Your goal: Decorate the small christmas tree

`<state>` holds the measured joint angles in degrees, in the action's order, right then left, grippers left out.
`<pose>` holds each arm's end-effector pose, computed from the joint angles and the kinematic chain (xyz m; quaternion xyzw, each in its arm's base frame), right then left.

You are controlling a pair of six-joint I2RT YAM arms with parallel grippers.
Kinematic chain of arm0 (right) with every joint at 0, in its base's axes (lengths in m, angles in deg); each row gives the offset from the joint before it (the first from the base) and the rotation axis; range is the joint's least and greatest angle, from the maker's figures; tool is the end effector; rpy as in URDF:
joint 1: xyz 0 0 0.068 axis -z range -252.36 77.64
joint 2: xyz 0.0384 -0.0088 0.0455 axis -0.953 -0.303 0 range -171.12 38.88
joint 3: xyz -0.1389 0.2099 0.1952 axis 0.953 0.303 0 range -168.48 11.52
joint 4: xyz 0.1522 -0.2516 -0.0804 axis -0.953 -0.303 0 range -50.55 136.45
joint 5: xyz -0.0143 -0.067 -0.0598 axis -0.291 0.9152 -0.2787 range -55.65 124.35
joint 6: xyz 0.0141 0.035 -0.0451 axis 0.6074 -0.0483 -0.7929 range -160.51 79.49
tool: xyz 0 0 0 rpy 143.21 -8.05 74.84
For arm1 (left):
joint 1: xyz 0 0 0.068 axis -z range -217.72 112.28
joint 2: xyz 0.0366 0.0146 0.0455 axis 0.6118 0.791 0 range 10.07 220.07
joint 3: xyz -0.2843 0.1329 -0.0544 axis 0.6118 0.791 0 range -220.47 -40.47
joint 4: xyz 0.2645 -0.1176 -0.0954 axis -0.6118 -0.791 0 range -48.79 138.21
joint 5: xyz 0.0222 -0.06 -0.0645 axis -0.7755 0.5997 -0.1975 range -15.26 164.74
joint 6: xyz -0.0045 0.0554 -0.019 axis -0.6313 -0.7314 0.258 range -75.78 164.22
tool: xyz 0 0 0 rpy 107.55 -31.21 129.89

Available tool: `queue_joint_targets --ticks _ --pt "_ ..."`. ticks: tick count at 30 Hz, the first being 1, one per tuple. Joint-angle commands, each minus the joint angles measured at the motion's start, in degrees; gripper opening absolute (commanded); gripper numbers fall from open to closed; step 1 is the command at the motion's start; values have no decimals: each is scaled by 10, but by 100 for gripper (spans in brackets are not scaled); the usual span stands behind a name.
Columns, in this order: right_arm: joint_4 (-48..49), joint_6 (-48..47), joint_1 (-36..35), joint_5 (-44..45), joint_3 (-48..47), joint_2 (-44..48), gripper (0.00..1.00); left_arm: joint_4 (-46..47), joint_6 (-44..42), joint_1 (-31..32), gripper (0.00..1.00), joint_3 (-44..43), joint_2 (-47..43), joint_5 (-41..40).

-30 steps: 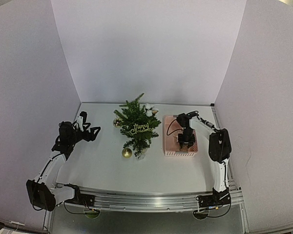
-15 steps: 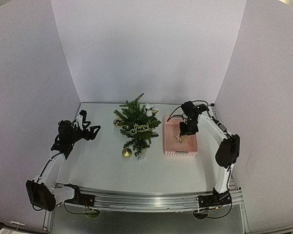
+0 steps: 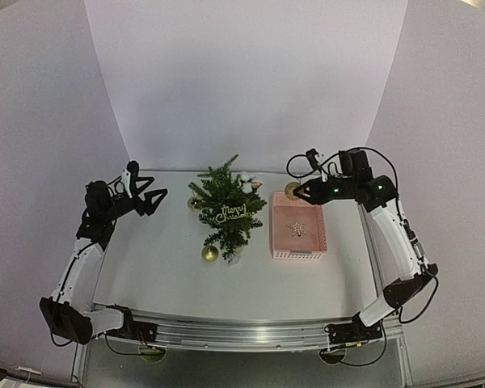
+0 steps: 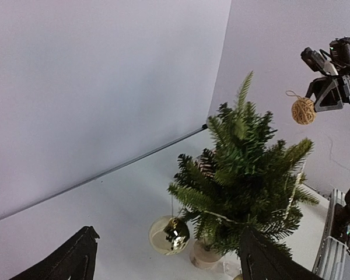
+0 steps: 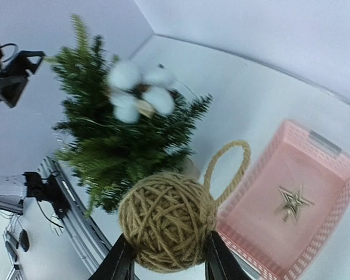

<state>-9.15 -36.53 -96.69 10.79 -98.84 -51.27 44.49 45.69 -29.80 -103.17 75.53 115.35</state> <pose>0.3258 0.1660 0.5158 -0.2458 0.8397 0.2857 0.3911 0.2832 -0.0673 0.4303 0.2701 0.6855 -0.3090 0.6014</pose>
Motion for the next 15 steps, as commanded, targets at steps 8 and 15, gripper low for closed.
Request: queue_joint_targets --ticks 8,15 --pt "264 52 -121 -196 -10 3 36 -28 53 27 81 -196 102 203" --pt "290 46 -194 -223 -84 -88 36 -88 18 92 83 -243 127 258"
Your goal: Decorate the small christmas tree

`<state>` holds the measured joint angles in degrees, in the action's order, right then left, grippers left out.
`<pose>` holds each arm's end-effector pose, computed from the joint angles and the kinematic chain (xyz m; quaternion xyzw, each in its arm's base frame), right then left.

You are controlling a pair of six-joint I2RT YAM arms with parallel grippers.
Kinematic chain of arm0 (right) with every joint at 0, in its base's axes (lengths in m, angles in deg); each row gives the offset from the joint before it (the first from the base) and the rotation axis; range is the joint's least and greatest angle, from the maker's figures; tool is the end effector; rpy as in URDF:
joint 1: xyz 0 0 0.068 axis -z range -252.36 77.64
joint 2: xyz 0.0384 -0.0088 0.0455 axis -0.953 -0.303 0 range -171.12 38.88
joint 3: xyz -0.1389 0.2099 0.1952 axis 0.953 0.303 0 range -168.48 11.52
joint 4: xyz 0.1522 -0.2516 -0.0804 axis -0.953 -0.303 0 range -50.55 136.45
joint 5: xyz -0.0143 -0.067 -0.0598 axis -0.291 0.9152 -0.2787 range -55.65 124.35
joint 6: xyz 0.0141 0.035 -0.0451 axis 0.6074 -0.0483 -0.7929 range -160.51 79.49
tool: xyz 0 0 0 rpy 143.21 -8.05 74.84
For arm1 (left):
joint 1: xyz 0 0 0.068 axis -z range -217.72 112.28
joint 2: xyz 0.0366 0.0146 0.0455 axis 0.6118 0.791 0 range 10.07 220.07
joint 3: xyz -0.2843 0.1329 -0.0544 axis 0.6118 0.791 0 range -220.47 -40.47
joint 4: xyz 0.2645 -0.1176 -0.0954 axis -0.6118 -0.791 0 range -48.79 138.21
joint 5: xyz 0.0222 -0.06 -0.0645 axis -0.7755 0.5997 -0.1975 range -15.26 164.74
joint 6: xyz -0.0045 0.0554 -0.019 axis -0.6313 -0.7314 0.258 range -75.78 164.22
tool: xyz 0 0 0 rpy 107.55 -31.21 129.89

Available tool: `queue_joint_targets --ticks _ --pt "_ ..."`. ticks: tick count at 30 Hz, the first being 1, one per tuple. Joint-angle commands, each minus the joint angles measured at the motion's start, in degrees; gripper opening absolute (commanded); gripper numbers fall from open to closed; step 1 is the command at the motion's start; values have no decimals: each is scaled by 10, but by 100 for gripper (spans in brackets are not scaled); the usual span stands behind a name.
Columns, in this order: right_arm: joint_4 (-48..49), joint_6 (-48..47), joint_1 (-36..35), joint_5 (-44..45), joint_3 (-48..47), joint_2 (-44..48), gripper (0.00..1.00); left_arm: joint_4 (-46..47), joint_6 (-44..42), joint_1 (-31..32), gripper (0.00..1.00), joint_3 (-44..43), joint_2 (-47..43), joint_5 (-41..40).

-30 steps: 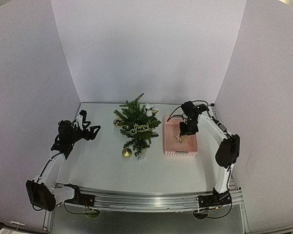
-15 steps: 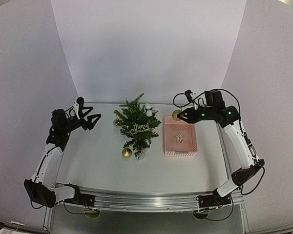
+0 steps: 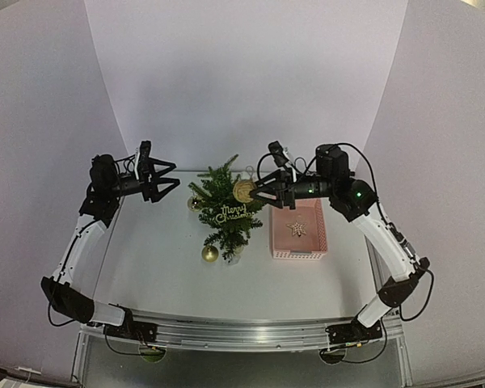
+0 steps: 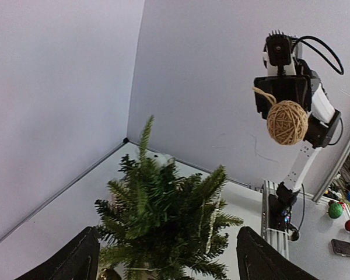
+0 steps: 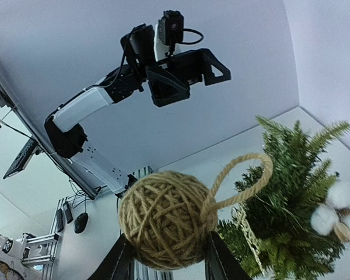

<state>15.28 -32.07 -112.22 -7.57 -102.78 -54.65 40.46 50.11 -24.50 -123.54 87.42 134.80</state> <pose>0.2841 0.2743 0.5640 -0.4146 0.6287 0.4953 0.4330 0.3132 -0.1114 0.5022 0.3866 0.5994 -0.4548 0.5332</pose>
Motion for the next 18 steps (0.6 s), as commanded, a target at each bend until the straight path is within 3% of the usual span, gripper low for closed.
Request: queue_joint_targets --ticks 1,4,12,18 --pt "46 -2 -46 -40 -54 -65 36 -72 -45 50 85 -46 13 68" --pt "46 -13 -59 -41 -82 -106 36 -140 -113 70 88 -73 43 82" --pt "45 -44 -89 3 -94 -132 35 -153 -38 70 89 -132 96 163" --pt "43 -100 -113 75 -66 -128 33 -116 0 70 76 -122 101 176"
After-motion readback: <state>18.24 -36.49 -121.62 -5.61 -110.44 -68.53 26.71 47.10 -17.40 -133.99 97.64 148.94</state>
